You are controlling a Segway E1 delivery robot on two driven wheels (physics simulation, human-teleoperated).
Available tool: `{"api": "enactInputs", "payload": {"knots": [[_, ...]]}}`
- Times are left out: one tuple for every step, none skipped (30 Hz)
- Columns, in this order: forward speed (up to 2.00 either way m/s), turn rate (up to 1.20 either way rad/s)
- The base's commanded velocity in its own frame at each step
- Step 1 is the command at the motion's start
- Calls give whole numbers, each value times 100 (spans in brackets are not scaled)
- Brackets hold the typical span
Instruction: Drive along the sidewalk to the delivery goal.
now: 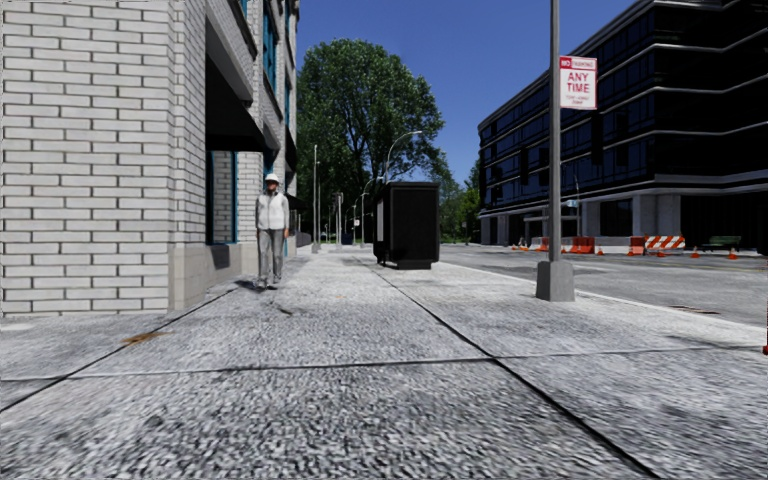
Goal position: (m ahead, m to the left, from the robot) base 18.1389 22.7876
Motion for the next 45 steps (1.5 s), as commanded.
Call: {"api": "enactInputs", "payload": {"knots": [[200, 0], [200, 0], [200, 0], [200, 0], [200, 0], [200, 0], [200, 0], [200, 0], [200, 0], [200, 0], [200, 0], [200, 0], [200, 0], [200, 0], [200, 0], [200, 0], [200, 0], [200, 0], [200, 0], [200, 0], [200, 0], [200, 0], [200, 0], [200, 0], [200, 0], [200, 0], [200, 0], [200, 0], [200, 5], [200, 10], [200, 15], [200, 15], [200, 22], [200, 24], [200, 24], [200, 24], [200, 26], [200, 27], [200, 27], [200, 28], [200, 32], [200, 36], [200, 36], [200, 37], [200, 37]]}}
